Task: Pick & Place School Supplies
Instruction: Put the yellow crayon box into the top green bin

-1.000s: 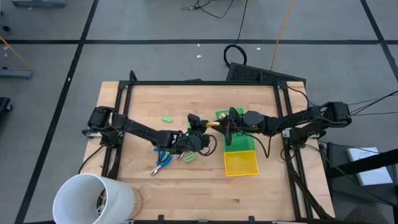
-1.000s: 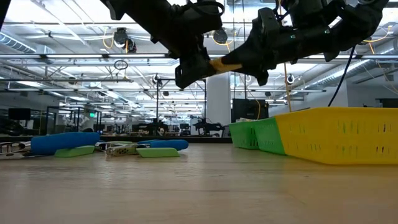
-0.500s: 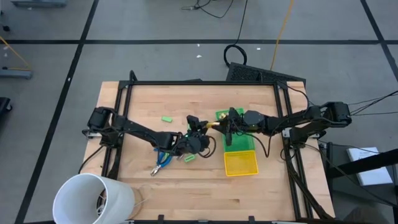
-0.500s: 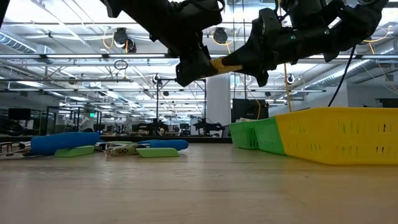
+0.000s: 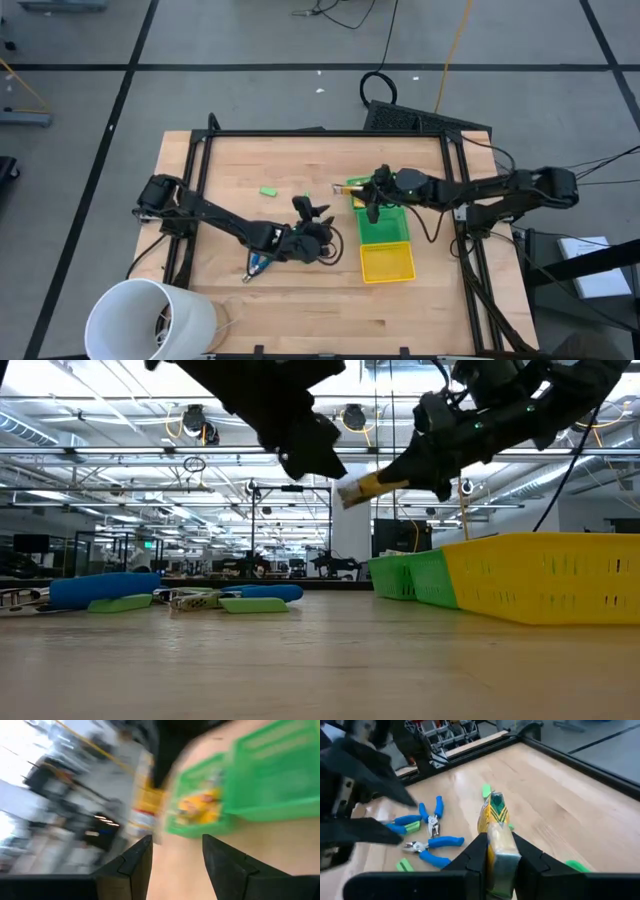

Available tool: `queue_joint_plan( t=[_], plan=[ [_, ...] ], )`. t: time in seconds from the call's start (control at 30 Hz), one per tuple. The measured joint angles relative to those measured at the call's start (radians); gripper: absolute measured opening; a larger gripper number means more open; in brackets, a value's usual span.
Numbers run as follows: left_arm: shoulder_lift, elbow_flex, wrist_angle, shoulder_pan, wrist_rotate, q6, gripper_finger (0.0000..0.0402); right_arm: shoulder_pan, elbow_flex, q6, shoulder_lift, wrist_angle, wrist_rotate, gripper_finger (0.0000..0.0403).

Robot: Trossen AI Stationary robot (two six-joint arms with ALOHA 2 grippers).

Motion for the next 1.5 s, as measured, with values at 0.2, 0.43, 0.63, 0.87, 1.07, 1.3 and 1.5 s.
queue_joint_plan(
  t=[0.2,0.43,0.63,0.87,1.07,1.3,1.5],
  plan=[
    [-0.109,-0.113,0.044,0.075,0.309,-0.223,0.0180,0.000,0.000,-0.023,-0.120,-0.245,0.159,0.0050],
    [-0.295,-0.483,0.631,0.141,0.431,-0.268,0.0180,0.007,-0.067,-0.048,-0.198,-0.253,0.227,0.0049],
    [-0.385,-0.702,0.947,0.175,0.433,-0.368,0.0219,0.000,-0.240,-0.066,-0.253,-0.101,0.227,0.0049],
    [-0.416,-0.748,0.976,0.175,0.440,-0.390,0.0254,-0.015,-0.418,-0.170,-0.250,0.265,0.225,0.0049],
    [-0.416,-0.745,0.977,0.175,0.443,-0.386,0.0258,-0.030,-0.468,-0.180,-0.232,0.310,0.225,0.0049],
    [-0.416,-0.745,0.984,0.175,0.443,-0.393,0.0252,-0.032,-0.468,-0.180,-0.222,0.292,0.232,0.0050],
    [-0.416,-0.745,0.982,0.175,0.443,-0.412,0.0264,-0.033,-0.467,-0.160,-0.208,0.300,0.301,0.0058]
  ],
)
